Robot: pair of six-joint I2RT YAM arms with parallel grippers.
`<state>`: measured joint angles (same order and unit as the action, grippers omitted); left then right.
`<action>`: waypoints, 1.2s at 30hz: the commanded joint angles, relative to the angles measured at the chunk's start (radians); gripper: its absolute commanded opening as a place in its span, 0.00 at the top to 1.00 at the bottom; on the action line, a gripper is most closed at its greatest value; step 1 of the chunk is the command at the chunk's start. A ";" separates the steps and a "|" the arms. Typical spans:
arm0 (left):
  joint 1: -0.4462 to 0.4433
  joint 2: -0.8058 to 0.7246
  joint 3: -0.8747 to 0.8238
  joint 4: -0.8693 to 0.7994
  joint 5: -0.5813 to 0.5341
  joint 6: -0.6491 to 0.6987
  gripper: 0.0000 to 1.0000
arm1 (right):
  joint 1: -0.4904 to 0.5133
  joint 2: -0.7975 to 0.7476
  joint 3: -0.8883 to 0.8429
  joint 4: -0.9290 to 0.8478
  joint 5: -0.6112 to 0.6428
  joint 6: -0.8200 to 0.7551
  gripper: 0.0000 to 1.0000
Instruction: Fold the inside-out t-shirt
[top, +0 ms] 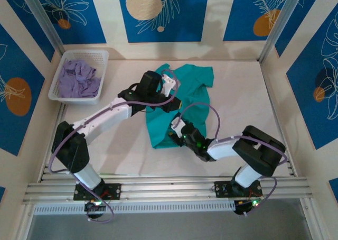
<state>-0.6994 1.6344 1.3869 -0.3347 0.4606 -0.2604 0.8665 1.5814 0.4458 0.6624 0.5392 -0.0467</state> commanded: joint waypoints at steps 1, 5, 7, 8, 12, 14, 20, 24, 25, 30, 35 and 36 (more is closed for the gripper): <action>0.000 -0.075 0.031 -0.037 0.053 0.012 1.00 | -0.056 0.046 0.065 0.035 0.115 0.002 0.45; -0.006 -0.128 0.010 0.006 0.122 -0.017 1.00 | -0.110 0.088 0.125 -0.014 0.140 0.041 0.49; -0.010 -0.147 0.000 0.045 0.152 -0.039 1.00 | -0.125 0.113 0.156 -0.034 0.144 0.048 0.50; -0.014 -0.155 0.000 0.063 0.165 -0.049 1.00 | -0.127 0.130 0.175 -0.046 0.152 0.046 0.50; -0.034 -0.151 0.030 0.082 0.197 -0.063 1.00 | -0.122 0.180 0.241 -0.092 0.175 0.047 0.50; -0.044 -0.139 0.053 0.080 0.203 -0.067 1.00 | -0.114 0.203 0.268 -0.118 0.189 0.054 0.50; -0.079 -0.098 0.129 0.061 0.233 -0.065 1.00 | -0.103 0.264 0.367 -0.267 0.237 0.104 0.39; -0.091 -0.110 0.154 0.068 0.262 -0.070 1.00 | -0.111 0.290 0.442 -0.381 0.254 0.154 0.30; -0.094 -0.115 0.158 0.077 0.276 -0.074 1.00 | -0.113 0.299 0.466 -0.418 0.256 0.168 0.27; -0.092 -0.135 0.179 0.097 0.296 -0.082 1.00 | -0.121 0.343 0.569 -0.567 0.249 0.214 0.11; -0.091 -0.145 0.217 0.080 0.306 -0.080 1.00 | -0.131 0.385 0.652 -0.673 0.234 0.237 0.09; -0.091 -0.146 0.222 0.078 0.308 -0.080 1.00 | -0.135 0.393 0.664 -0.687 0.228 0.237 0.09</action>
<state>-0.7719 1.5402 1.5421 -0.2985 0.6739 -0.3355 0.7456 1.9369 1.0637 0.1078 0.7704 0.1589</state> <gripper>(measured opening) 0.040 0.907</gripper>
